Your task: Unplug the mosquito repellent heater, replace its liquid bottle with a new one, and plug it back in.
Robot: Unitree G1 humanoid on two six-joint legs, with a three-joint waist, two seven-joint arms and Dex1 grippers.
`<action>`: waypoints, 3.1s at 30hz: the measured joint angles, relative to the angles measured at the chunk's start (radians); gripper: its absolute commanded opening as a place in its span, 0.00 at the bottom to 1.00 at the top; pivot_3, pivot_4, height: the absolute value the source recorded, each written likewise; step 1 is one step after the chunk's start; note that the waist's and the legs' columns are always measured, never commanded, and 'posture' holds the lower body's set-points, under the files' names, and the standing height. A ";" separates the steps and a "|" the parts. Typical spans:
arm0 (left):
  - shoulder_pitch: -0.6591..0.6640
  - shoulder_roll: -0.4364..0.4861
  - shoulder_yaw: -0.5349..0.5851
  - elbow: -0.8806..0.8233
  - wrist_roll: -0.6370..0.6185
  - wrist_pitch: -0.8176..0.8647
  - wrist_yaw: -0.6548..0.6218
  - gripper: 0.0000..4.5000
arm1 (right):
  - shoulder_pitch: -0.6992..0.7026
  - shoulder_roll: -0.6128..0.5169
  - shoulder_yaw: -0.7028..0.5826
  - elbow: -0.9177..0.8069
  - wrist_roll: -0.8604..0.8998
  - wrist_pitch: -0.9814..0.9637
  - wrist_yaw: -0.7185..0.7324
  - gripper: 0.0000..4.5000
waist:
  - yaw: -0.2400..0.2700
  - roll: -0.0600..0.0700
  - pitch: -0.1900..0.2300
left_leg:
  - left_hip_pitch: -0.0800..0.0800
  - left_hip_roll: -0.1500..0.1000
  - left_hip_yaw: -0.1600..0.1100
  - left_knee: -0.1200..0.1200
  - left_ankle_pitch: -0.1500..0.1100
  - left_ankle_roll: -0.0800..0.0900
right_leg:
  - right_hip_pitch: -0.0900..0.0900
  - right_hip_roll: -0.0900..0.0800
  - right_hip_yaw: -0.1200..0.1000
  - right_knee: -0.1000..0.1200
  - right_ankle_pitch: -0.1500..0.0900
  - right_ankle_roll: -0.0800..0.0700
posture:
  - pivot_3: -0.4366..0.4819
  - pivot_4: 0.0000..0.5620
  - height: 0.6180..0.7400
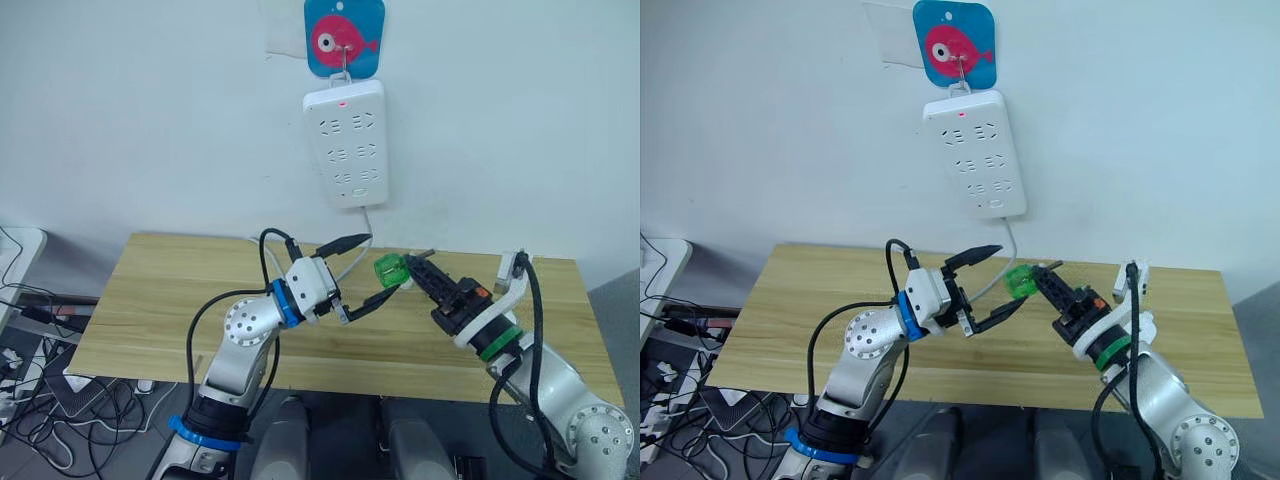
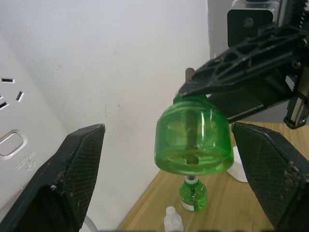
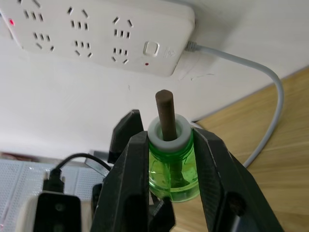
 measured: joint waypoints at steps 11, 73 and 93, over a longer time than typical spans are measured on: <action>-0.013 0.017 -0.013 0.019 -0.001 -0.066 -0.026 0.99 | -0.011 -0.098 0.053 0.003 0.115 -0.126 -0.039 0.21 | 0.001 0.000 0.000 | 0.000 0.000 0.000 0.000 0.000 0.000 | 0.000 0.000 0.000 0.000 0.000 0.000 | 0.70 0.52 1.00; -0.039 0.002 -0.043 0.093 -0.034 -0.080 -0.024 0.50 | 0.015 -0.260 0.160 -0.016 0.164 -0.206 0.015 0.99 | 0.003 0.000 0.000 | -0.003 0.000 -0.002 -0.001 0.000 0.000 | 0.000 0.000 -0.001 -0.006 0.000 0.000 | 0.69 0.49 1.00; -0.010 0.051 -0.018 0.134 -0.062 -0.077 -0.067 0.50 | 0.226 -1.013 -0.126 0.417 0.075 0.296 0.234 0.99 | 0.010 -0.004 0.006 | -0.006 -0.003 -0.001 0.001 -0.001 0.002 | 0.004 -0.003 -0.001 -0.014 0.002 0.002 | 0.67 0.59 1.00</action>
